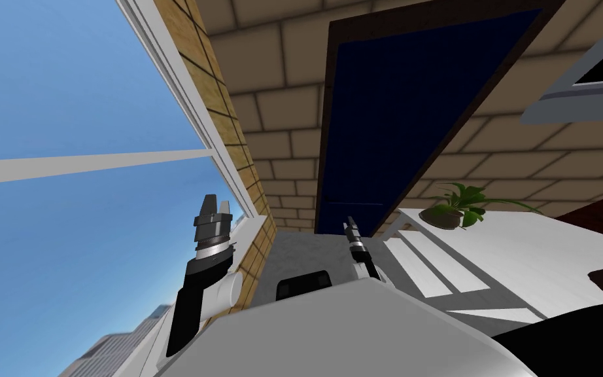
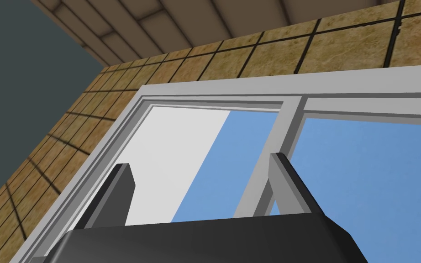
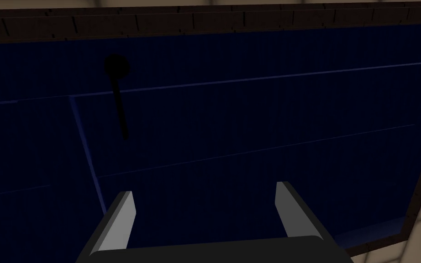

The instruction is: Pull the door open

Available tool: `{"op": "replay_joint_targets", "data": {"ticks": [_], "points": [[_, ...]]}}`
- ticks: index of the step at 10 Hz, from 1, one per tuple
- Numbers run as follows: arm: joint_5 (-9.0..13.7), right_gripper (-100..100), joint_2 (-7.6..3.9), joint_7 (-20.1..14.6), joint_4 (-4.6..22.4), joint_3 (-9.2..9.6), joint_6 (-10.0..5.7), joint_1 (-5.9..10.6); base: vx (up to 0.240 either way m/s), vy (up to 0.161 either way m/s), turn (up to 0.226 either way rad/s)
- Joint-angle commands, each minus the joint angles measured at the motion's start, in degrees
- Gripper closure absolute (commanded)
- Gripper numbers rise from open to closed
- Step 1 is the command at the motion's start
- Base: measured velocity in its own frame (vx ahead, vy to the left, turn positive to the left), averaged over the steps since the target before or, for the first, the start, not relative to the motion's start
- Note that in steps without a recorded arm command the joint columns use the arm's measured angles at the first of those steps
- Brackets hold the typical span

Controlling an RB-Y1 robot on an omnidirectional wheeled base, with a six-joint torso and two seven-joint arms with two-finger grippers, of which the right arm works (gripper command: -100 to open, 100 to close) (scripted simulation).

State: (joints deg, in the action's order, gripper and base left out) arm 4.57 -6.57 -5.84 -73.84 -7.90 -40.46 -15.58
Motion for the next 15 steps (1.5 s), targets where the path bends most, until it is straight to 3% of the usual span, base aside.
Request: {"op": "replay_joint_targets", "data": {"ticks": [1,8,10,14,15], "points": [[-0.1,-100,-0.07,-0.1,2.4,-0.27,-0.52,0.25,0.14,-0.015,0.028],[-0.3,-100,-0.19,-0.1,10.5,-1.2,-2.13,1.76,0.133,0.0,0.022],[-0.3,-100,-0.22,-0.2,13.9,-1.59,-2.8,2.39,0.18,-0.021,0.03],[-0.4,-100,-0.22,-0.2,17.9,-2.05,-3.6,3.14,0.179,-0.013,0.018],[-0.4,-100,-0.26,-0.2,17.9,-2.0,-3.81,3.3,0.079,0.006,0.004]]}}
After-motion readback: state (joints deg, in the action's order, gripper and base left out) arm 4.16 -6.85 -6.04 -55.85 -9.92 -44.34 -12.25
